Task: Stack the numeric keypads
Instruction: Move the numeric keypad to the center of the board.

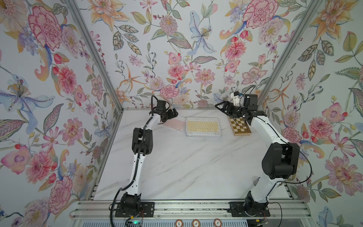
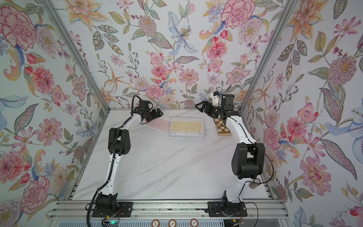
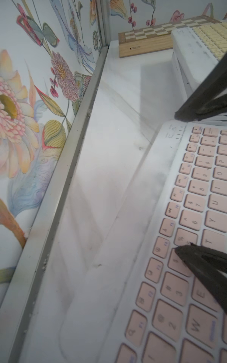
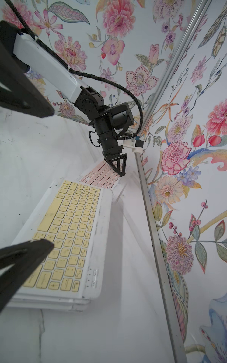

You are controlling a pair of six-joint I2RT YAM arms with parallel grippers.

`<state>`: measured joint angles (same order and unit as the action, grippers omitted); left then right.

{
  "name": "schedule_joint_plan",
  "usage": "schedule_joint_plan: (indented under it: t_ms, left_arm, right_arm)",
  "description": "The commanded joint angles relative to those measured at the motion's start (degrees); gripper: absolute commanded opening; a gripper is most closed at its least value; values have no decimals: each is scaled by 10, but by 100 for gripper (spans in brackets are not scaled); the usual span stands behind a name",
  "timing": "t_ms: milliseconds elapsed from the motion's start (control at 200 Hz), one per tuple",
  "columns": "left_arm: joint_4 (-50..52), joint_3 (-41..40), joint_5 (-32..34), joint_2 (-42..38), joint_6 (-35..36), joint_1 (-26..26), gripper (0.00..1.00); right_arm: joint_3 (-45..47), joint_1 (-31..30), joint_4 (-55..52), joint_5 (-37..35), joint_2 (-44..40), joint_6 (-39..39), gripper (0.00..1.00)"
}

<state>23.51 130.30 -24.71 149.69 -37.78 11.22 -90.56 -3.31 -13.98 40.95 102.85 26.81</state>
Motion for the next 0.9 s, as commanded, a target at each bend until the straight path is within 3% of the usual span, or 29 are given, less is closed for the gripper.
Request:
schedule_joint_plan:
  t_ms: [0,195,445,561,776,896]
  left_arm:
    - [116,-115,27,-28,27,-2,99]
    - [25,-341,18,-128,14,-22,99]
    - [-70,-556,-7,-235,-19,-37,99]
    - [-102,-643,-17,-291,-27,-38,99]
    - [-141,-800,-32,-400,-34,-44,99]
    - [-132,-806,-38,-466,-36,-54,100]
  right_arm:
    - [17,-4,23,7,-28,15,99]
    - [42,-6,29,5,-54,19,99]
    - [87,-34,23,-16,-72,18,99]
    - [99,-82,-2,-46,-68,3,99]
    - [116,-227,-31,-134,-43,-32,99]
    - [77,-305,-48,-184,11,-47,99]
